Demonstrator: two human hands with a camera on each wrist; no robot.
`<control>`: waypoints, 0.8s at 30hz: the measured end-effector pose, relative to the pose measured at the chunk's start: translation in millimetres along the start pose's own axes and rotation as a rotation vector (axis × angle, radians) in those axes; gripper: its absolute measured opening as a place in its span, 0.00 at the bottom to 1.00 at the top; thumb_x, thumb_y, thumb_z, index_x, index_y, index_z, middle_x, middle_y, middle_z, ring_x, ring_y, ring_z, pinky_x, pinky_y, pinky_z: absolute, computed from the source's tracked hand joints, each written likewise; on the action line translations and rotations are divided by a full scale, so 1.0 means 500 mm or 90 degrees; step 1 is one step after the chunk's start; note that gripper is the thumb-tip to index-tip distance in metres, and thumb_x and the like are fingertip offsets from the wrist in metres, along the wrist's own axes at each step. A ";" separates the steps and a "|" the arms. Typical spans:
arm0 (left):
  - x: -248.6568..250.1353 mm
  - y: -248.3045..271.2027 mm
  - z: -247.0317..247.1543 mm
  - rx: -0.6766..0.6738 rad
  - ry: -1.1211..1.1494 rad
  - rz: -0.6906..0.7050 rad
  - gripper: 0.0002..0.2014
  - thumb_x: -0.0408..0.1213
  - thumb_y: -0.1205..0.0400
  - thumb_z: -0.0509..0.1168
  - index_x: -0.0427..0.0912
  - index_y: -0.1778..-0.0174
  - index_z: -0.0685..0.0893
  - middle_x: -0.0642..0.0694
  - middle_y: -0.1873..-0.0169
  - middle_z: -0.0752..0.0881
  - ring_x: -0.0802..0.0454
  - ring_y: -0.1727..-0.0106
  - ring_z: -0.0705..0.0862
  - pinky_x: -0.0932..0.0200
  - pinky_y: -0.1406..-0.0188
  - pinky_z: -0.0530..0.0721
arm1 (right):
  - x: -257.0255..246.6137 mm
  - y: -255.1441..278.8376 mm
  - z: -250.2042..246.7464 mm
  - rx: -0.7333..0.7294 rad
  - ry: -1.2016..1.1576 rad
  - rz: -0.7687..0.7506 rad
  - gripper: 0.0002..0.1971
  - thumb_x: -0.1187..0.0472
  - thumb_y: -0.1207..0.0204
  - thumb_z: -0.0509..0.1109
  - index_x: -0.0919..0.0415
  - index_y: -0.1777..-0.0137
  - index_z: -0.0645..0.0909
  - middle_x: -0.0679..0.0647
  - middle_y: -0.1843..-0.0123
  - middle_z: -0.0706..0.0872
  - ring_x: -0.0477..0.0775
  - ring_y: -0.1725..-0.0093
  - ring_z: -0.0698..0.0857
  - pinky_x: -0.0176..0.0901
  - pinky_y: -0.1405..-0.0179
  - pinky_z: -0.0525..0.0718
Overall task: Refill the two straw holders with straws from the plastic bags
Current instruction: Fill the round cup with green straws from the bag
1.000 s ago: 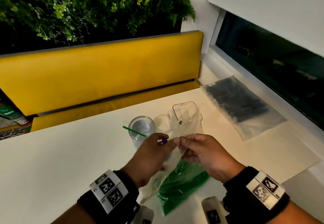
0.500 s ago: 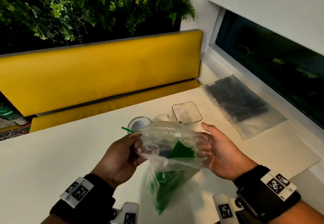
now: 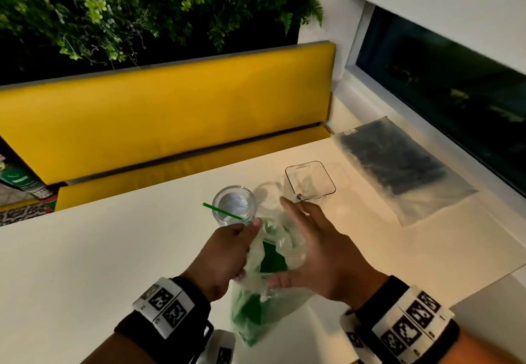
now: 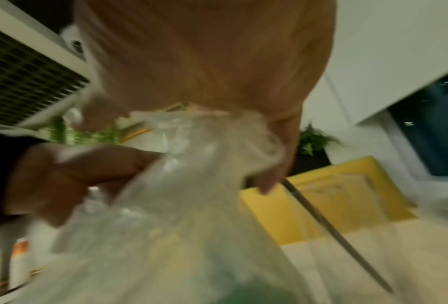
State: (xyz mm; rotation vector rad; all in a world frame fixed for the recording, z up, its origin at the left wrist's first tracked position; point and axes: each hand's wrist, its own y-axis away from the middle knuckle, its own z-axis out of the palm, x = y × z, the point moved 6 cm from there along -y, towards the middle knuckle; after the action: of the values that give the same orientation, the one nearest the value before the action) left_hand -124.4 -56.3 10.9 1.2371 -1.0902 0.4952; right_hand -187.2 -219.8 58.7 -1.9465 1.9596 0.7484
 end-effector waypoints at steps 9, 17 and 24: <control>-0.020 -0.009 -0.027 -0.060 0.095 -0.008 0.20 0.63 0.27 0.68 0.49 0.72 0.80 0.47 0.75 0.70 0.54 0.80 0.62 0.65 0.81 0.58 | 0.121 -0.034 0.061 0.000 -0.897 0.391 0.11 0.67 0.17 0.60 0.59 0.47 0.85 0.51 0.73 0.78 0.48 0.78 0.73 0.43 0.77 0.78; 0.000 -0.006 -0.057 0.274 -0.431 0.292 0.14 0.51 0.20 0.71 0.46 0.48 0.82 0.48 0.57 0.83 0.52 0.61 0.81 0.56 0.60 0.80 | 0.156 -0.034 0.113 -0.087 -0.587 0.431 0.27 0.34 0.37 0.77 0.58 0.53 0.88 0.54 0.63 0.90 0.57 0.64 0.83 0.48 0.61 0.77; -0.008 0.032 0.175 -0.121 -0.588 0.384 0.22 0.52 0.16 0.48 0.45 0.44 0.85 0.45 0.47 0.88 0.47 0.48 0.85 0.51 0.45 0.81 | 0.132 -0.051 0.099 0.057 -0.550 0.343 0.23 0.41 0.17 0.61 0.58 0.62 0.82 0.58 0.66 0.84 0.57 0.69 0.81 0.46 0.64 0.77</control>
State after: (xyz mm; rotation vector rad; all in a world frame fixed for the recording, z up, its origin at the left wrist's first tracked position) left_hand -172.9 -130.7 10.4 0.9455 -2.2721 0.2349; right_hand -173.8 -247.5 -22.1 -0.7708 1.8482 1.3154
